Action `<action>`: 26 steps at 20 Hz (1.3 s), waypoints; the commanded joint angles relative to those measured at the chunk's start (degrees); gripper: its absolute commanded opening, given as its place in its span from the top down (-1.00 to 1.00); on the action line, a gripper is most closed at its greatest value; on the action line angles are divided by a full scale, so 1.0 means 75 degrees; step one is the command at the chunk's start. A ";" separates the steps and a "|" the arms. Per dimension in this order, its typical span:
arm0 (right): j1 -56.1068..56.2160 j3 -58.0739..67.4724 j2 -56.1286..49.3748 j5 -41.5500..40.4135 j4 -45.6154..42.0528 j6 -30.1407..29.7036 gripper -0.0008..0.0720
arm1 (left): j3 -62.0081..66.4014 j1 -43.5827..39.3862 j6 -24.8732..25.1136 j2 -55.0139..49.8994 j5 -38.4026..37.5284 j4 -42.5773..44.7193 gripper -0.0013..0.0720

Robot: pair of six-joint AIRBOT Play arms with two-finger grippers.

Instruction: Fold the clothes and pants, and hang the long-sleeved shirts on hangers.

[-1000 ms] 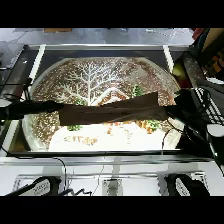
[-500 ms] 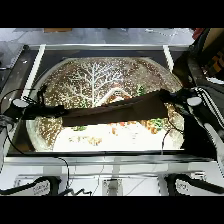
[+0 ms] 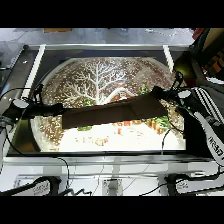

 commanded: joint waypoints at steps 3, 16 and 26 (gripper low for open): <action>0.0009 0.0044 -0.0052 -0.0044 -0.0076 -0.0166 -0.54 | -0.0009 -0.0052 -0.0187 -0.0361 -0.0006 0.0067 -0.92; 0.0009 0.0067 -0.0052 0.1451 -0.0871 -0.0166 -0.53 | -0.0009 0.0889 0.0484 -0.1419 -0.1335 0.0082 -0.92; 0.0810 0.0938 -0.0050 0.2020 -0.0828 -0.0554 -0.51 | 0.0431 0.0184 0.2136 -0.1859 -0.1664 -0.1530 0.92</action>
